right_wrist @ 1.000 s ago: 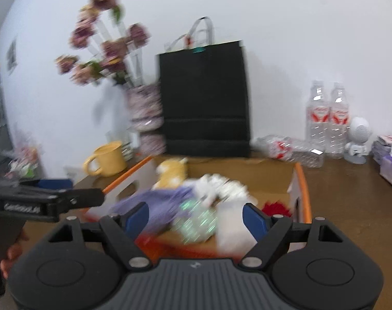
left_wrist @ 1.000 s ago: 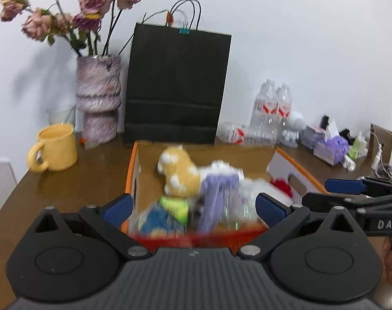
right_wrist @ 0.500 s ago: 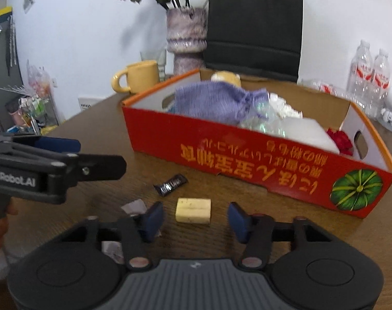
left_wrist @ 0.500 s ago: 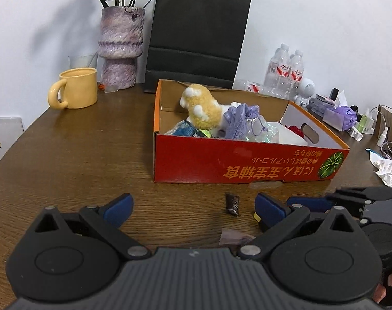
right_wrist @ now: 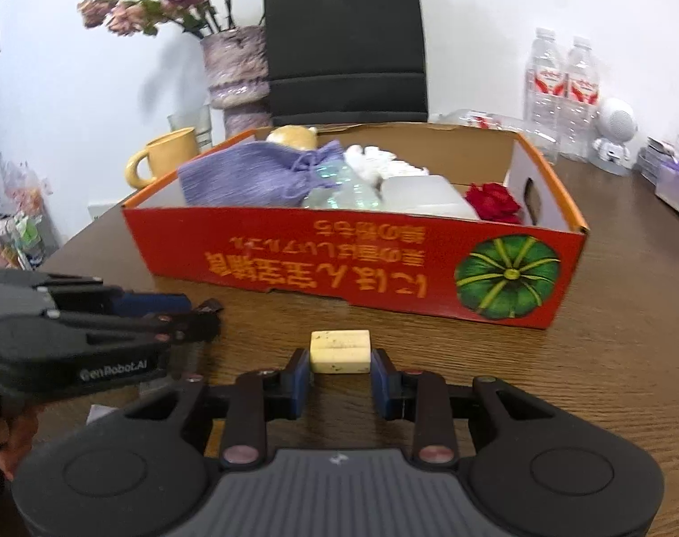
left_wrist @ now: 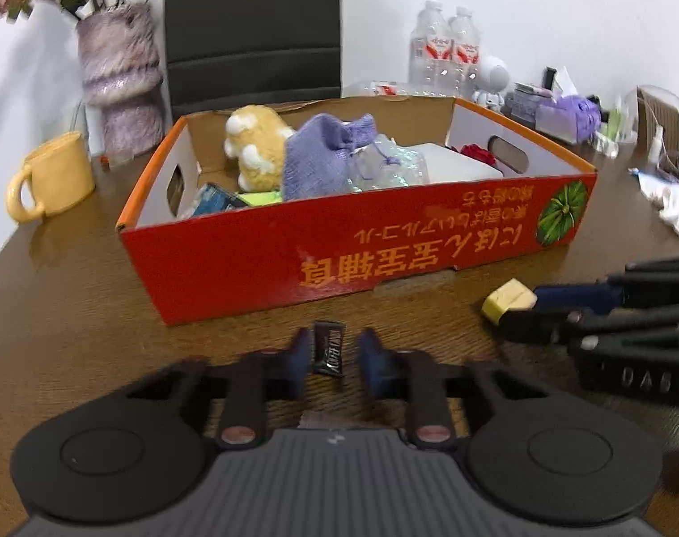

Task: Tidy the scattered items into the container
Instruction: 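Grasp the yellow block with the right gripper while the left grasps the small black packet, then lower the yellow block into the box with the right gripper while the left releases the packet there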

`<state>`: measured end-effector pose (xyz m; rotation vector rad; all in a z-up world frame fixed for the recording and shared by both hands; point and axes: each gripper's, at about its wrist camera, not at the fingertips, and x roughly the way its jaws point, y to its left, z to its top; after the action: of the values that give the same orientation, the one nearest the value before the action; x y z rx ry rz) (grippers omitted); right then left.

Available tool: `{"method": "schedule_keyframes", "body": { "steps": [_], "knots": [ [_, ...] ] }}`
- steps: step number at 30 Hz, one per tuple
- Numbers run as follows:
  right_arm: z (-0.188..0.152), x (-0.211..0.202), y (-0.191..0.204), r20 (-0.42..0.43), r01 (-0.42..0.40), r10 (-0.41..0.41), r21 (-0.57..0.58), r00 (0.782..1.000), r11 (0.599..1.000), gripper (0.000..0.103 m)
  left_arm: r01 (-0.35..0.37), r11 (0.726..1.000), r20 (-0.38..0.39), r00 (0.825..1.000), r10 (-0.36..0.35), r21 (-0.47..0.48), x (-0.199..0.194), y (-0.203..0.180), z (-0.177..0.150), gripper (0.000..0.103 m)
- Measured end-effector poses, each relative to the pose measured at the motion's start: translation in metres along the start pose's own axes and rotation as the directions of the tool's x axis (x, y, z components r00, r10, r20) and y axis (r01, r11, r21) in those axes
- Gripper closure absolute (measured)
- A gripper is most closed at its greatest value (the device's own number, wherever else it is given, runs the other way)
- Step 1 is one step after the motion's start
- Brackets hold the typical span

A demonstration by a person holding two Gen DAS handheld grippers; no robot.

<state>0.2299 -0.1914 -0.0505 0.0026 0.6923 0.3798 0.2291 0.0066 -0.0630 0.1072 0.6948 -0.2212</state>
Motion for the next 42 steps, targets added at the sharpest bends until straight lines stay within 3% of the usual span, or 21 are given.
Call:
{"method": "schedule_keyframes", "body": {
  "steps": [5, 10, 14, 19, 23, 28, 35, 42],
  "knots": [
    [0.002, -0.007, -0.005, 0.018, -0.024, 0.024, 0.014, 1.0, 1.0, 0.075, -0.001, 1.0, -0.002, 1.0, 0.001, -0.021, -0.007, 0.0, -0.003, 0.09],
    [0.002, -0.027, -0.004, 0.067, -0.044, 0.045, -0.005, 0.997, 0.999, 0.075, 0.013, 0.999, 0.084, 0.996, -0.009, -0.048, -0.04, 0.003, -0.001, 0.09],
    [0.016, -0.049, -0.01, 0.131, -0.063, 0.063, 0.0, 0.989, 0.998, 0.075, 0.02, 0.998, 0.204, 0.979, -0.008, -0.058, -0.078, 0.006, 0.018, 0.09],
    [0.058, -0.066, -0.024, 0.242, -0.025, 0.02, 0.017, 0.97, 1.0, 0.075, 0.003, 0.998, 0.311, 0.95, 0.018, -0.065, -0.097, 0.012, 0.055, 0.09],
    [0.093, -0.053, -0.032, 0.27, 0.014, -0.018, 0.018, 0.963, 1.0, 0.075, 0.015, 0.995, 0.33, 0.944, 0.018, -0.097, -0.078, 0.02, 0.081, 0.09],
    [0.123, -0.009, -0.037, 0.227, 0.03, -0.039, 0.039, 0.973, 0.999, 0.075, 0.036, 0.989, 0.302, 0.953, 0.009, -0.141, -0.032, 0.035, 0.099, 0.09],
    [0.133, 0.062, -0.041, 0.117, 0.06, -0.07, 0.082, 0.991, 0.995, 0.075, 0.046, 0.978, 0.24, 0.971, 0.005, -0.206, 0.033, 0.059, 0.105, 0.09],
    [0.133, 0.092, -0.039, 0.035, 0.096, -0.098, 0.059, 0.995, 0.994, 0.075, 0.052, 0.967, 0.193, 0.981, -0.003, -0.248, 0.061, 0.071, 0.103, 0.089]
  ]
}}
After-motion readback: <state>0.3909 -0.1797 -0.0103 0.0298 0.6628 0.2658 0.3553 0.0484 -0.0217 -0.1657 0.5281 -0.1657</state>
